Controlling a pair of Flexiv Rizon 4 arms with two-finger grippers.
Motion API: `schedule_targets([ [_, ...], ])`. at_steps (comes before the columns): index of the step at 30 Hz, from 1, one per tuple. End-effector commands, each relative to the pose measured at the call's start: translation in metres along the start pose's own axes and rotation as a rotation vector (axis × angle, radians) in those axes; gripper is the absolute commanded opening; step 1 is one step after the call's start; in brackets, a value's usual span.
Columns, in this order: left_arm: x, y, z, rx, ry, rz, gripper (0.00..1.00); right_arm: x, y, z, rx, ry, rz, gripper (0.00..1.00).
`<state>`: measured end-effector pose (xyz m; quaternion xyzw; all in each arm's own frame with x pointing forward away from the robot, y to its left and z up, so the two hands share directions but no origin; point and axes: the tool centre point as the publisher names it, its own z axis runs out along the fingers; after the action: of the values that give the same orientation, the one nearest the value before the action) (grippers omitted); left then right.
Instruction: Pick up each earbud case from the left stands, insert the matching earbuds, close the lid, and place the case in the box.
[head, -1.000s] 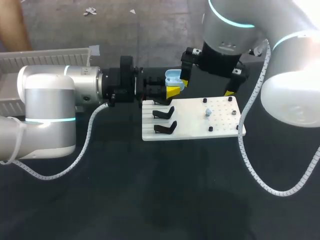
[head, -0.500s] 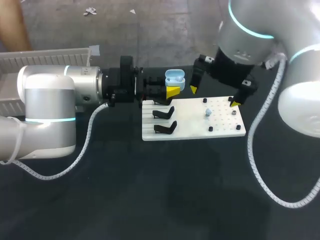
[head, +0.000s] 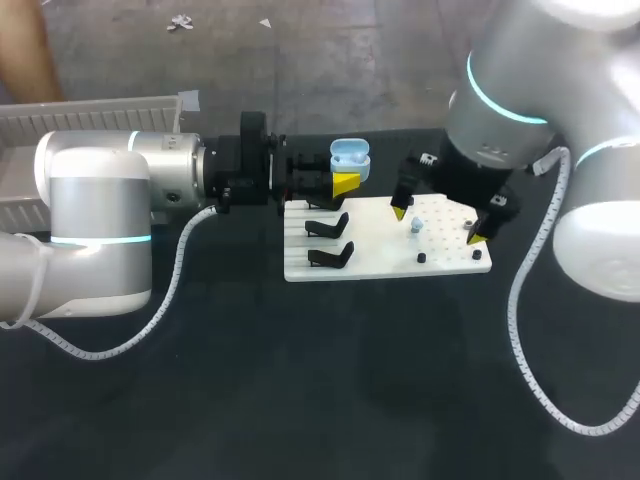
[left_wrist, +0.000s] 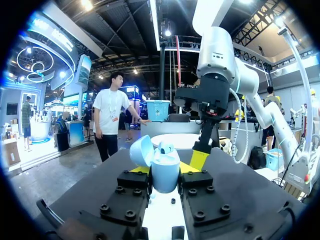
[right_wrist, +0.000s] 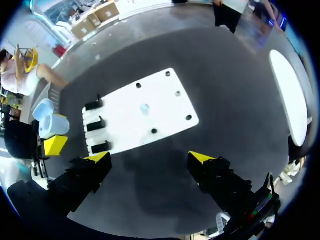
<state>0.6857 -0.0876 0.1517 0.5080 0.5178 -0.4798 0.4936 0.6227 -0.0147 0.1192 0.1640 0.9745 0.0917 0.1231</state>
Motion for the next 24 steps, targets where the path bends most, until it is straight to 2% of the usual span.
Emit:
schedule_targets([
  [1,0.001,-0.001,0.000,-0.004,-0.003,0.002,0.00,-0.012,0.005,0.025,0.009,0.028,0.005,1.00],
  [12,0.001,-0.001,0.000,-0.004,-0.003,0.002,0.00,-0.028,0.008,0.065,0.012,0.033,0.057,1.00],
  [14,0.001,-0.001,0.000,-0.004,-0.003,0.002,0.00,-0.031,0.008,0.069,-0.002,0.032,0.080,0.91],
  [17,0.001,-0.001,0.000,-0.004,-0.003,0.002,0.00,-0.035,0.009,0.076,0.005,0.022,0.090,0.85],
  [24,0.001,-0.001,0.000,-0.004,-0.003,0.002,0.00,-0.044,0.006,0.085,0.014,-0.019,0.108,0.84],
])
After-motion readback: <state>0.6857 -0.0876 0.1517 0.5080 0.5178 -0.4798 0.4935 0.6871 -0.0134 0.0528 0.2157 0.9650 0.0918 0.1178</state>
